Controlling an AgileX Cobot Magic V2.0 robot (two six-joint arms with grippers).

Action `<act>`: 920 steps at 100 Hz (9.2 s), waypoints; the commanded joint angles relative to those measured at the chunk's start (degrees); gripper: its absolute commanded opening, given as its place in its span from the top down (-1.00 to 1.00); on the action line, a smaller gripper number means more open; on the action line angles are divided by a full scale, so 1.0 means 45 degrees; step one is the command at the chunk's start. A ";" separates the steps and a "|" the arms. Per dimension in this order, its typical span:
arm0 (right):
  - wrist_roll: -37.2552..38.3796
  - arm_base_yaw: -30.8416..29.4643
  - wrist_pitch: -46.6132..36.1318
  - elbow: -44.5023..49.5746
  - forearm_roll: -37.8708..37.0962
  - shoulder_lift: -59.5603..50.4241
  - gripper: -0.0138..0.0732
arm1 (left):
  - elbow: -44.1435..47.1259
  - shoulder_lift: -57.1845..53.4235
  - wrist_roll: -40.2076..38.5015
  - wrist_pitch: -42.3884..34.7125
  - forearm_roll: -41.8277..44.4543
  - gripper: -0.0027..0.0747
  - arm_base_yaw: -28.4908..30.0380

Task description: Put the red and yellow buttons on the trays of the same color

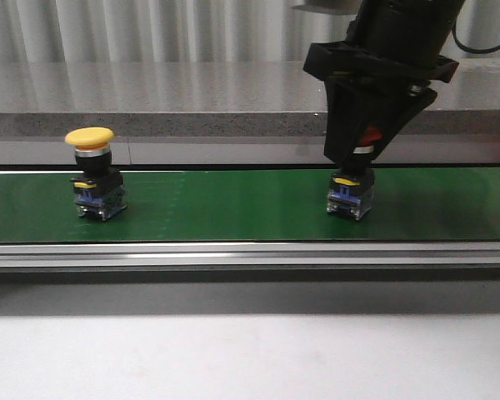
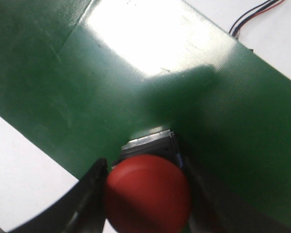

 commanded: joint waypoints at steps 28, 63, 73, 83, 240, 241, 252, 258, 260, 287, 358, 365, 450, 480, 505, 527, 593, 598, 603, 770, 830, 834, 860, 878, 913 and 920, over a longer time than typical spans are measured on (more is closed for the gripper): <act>0.1302 -0.1879 -0.0780 -0.0431 0.0142 -0.2122 0.63 | -0.0310 0.0068 -0.0021 -0.0792 -0.0278 0.98 -0.0105; 0.1342 -0.6508 -0.0486 -0.0431 0.0142 -0.2589 0.63 | -0.0310 0.0068 -0.0021 -0.0792 -0.0278 0.98 -0.0105; 0.1342 -0.7709 -0.0674 -0.0431 0.0142 -0.2563 0.63 | -0.0310 0.0068 -0.0021 -0.0792 -0.0278 0.98 -0.0105; 0.1342 -0.8659 -0.0971 -0.0431 0.0142 -0.2479 0.63 | -0.0310 0.0068 -0.0021 -0.0792 -0.0278 0.98 -0.0105; 0.1445 -1.0846 -0.4287 -0.0215 0.1053 0.0097 -0.51 | -0.0310 0.0068 -0.0021 -0.0792 -0.0278 0.98 -0.0105; 0.1445 -1.0830 -0.4324 -0.0158 0.1053 0.0028 -0.51 | -0.0310 0.0068 -0.0021 -0.0792 -0.0278 0.98 -0.0105; 0.1322 -1.0775 -0.4632 0.0408 0.1053 -0.1103 -0.51 | -0.0310 0.0068 -0.0021 -0.0792 -0.0278 0.98 -0.0105; 0.1274 -1.0718 -0.4679 0.0756 0.1053 -0.1732 -0.51 | -0.0310 0.0068 -0.0021 -0.0792 -0.0278 0.98 -0.0105; 0.1244 -1.0684 -0.4692 0.0876 0.1053 -0.1865 -0.51 | -0.0310 0.0068 -0.0021 -0.0792 -0.0278 0.98 -0.0105; 0.1228 -1.0425 -0.4514 0.2248 0.1053 -0.4258 -0.51 | -0.0310 0.0068 -0.0021 -0.0792 -0.0278 0.98 -0.0105; 0.1241 -0.4792 -0.1982 0.2907 0.1326 -0.5775 -0.73 | -0.0310 0.0068 -0.0021 -0.0792 -0.0278 0.98 -0.0105; 0.1208 -0.4284 -0.1677 0.2907 0.1326 -0.5744 -0.73 | -0.0310 0.0068 -0.0021 -0.0792 -0.0278 0.98 -0.0105; -0.2940 -0.1251 -0.2498 0.2891 0.1984 -0.2329 -0.73 | -0.0310 0.0068 -0.0021 -0.0792 -0.0278 0.98 -0.0105; -0.2992 -0.1264 -0.3742 0.2891 0.2125 -0.2225 -0.43 | -0.0310 0.0068 -0.0021 -0.0792 -0.0278 0.98 -0.0105; -0.2672 -0.1264 -0.3731 0.2891 0.2165 -0.2307 0.43 | -0.0310 0.0068 -0.0021 -0.0792 -0.0278 0.98 -0.0105; -0.1369 -0.1758 -0.3193 0.2982 0.2137 -0.3110 0.57 | -0.0310 0.0068 -0.0021 -0.0792 -0.0278 0.98 -0.0105; 0.0227 -0.6923 -0.3231 0.5346 0.1548 -0.6848 0.57 | -0.0310 0.0068 -0.0021 -0.0792 -0.0278 0.98 -0.0105; 0.0227 -0.7538 -0.3346 0.5481 0.1410 -0.6984 0.57 | -0.0310 0.0068 -0.0021 -0.0792 -0.0278 0.98 -0.0105; 0.0227 -0.8208 -0.3424 0.5624 0.1249 -0.7050 0.57 | -0.0310 0.0068 -0.0021 -0.0792 -0.0278 0.98 -0.0105; 0.0227 -1.3312 -0.6455 0.7656 0.0177 -0.4838 -0.58 | -0.0310 0.0068 -0.0021 -0.0792 -0.0278 0.98 -0.0105; 0.0227 -0.7193 -0.3504 0.5528 -0.1781 -0.6866 0.68 | -0.0310 0.0068 -0.0021 -0.0792 -0.0278 0.98 -0.0105; 0.0227 -0.6798 -0.3671 0.5528 -0.1781 -0.6866 0.84 | -0.0310 0.0068 -0.0021 -0.0792 -0.0278 0.98 -0.0105; 0.0227 -0.5051 -0.4191 0.5574 -0.0660 -0.6883 0.88 | -0.0310 0.0068 -0.0021 -0.0792 -0.0278 0.98 -0.0105; 0.1124 -0.4870 -0.5725 0.6524 0.0008 -0.7649 0.88 | -0.0310 0.0068 -0.0021 -0.0792 -0.0278 0.98 -0.0105; 0.2105 -0.4864 -0.7719 0.9354 -0.1270 -1.0865 0.88 | -0.0310 0.0068 -0.0021 -0.0792 -0.0278 0.98 -0.0105; 0.1783 -0.4864 -0.7826 0.9920 -0.1270 -1.1767 0.88 | -0.0310 0.0068 -0.0021 -0.0792 -0.0278 0.98 -0.0105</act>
